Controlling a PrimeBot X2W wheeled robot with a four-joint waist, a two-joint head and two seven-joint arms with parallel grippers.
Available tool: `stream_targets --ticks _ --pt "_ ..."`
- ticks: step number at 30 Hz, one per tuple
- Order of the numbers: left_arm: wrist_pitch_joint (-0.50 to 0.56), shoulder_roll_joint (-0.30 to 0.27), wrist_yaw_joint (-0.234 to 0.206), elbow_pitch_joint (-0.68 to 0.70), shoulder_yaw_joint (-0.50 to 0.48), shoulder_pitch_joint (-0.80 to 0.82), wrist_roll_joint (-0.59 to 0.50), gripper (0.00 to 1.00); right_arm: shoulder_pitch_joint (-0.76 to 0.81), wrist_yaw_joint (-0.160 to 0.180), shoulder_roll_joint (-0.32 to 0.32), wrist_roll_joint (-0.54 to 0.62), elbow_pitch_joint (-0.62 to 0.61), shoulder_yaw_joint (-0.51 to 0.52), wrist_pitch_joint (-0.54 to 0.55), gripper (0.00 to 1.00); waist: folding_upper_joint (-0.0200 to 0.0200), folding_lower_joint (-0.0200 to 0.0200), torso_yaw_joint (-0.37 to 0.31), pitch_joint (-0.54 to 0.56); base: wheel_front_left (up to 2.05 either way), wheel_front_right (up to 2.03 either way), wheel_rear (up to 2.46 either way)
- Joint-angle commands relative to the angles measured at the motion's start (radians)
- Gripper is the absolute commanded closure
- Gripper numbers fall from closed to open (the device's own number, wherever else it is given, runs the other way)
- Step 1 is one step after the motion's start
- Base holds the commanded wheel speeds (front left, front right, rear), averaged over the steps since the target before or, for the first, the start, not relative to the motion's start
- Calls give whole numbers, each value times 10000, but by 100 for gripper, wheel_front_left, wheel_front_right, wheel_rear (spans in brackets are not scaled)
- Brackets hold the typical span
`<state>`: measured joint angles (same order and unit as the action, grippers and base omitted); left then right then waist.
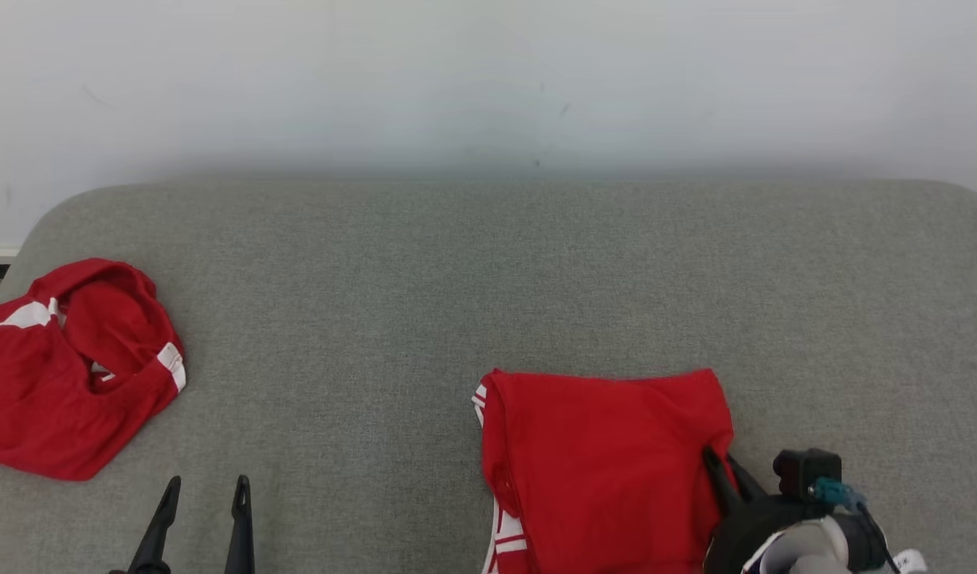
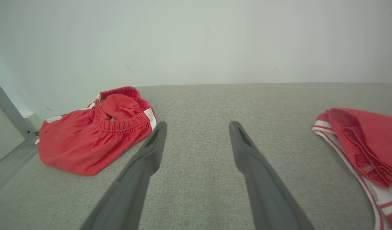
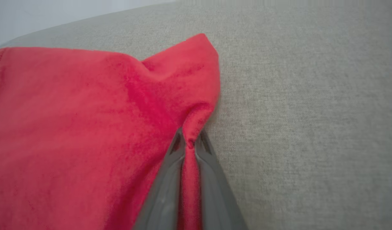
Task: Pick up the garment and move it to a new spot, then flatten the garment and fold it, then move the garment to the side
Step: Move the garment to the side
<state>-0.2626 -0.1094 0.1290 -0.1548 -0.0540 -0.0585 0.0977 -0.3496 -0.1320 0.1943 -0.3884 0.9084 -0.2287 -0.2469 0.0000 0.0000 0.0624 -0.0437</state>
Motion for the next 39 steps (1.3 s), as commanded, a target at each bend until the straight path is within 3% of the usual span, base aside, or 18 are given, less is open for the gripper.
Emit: stream_targets --ticks 1,10,30,39 --pt "-30 39 -19 31 -28 143 -67 0 -249 29 94 -90 -7 -30 -49 100 0 0 -94 -114 0 0 0" --pt "-30 176 -13 235 269 925 -199 0 -2400 29 951 -599 90 -483 -114 100 0 0 -274 -1481 0 0 0" --pt "-30 417 -79 2587 897 3151 -650 0 -6460 29 4968 -1194 485 -616 -17 100 0 0 -1121 -5181 0 0 0" --pt "-30 259 -130 3282 921 3378 -907 0 -7582 29 6188 -955 499 -798 314 100 0 0 -1347 -5931 0 0 0"
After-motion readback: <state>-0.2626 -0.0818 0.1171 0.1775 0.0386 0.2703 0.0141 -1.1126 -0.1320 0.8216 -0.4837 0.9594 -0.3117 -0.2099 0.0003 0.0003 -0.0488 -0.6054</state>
